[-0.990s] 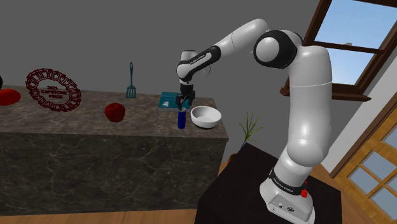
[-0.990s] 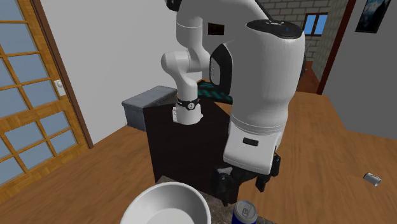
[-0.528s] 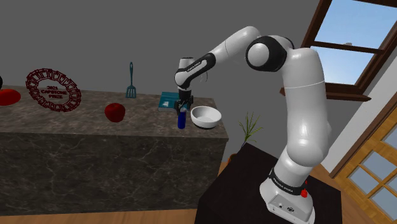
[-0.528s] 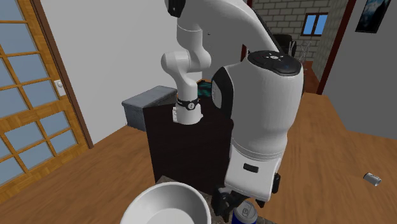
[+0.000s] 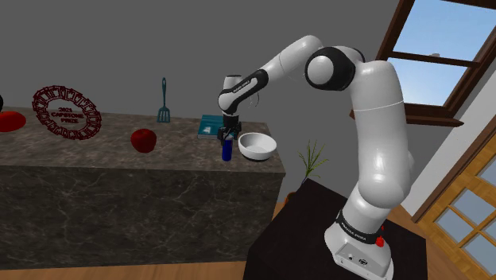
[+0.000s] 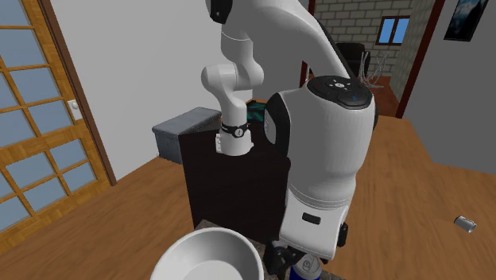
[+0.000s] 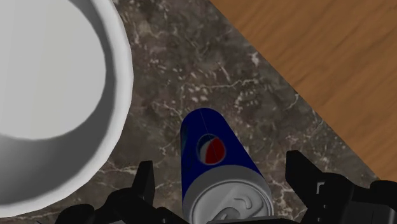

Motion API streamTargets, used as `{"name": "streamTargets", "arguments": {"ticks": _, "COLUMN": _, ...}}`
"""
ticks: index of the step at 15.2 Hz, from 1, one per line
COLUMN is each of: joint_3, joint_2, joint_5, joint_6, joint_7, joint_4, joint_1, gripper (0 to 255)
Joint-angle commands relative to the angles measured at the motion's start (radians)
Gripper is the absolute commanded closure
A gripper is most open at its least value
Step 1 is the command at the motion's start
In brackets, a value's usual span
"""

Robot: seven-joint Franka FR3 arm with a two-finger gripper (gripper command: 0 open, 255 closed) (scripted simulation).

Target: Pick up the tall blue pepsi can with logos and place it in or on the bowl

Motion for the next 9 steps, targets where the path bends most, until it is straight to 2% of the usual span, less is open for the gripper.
{"name": "streamTargets", "arguments": {"ticks": 1, "joint_3": 0.000, "joint_2": 0.000, "joint_5": 0.000, "joint_6": 0.000, "joint_7": 0.000, "joint_4": 0.000, "joint_1": 0.000, "gripper": 0}}
{"name": "streamTargets", "arguments": {"ticks": 2, "joint_3": 0.000, "joint_2": 0.000, "joint_5": 0.000, "joint_6": 0.000, "joint_7": 0.000, "joint_4": 0.000, "joint_1": 0.000, "gripper": 255}}
{"name": "streamTargets", "arguments": {"ticks": 9, "joint_3": 0.000, "joint_2": 0.000, "joint_5": 0.000, "joint_6": 0.000, "joint_7": 0.000, "joint_4": 0.000, "joint_1": 0.000, "gripper": 255}}
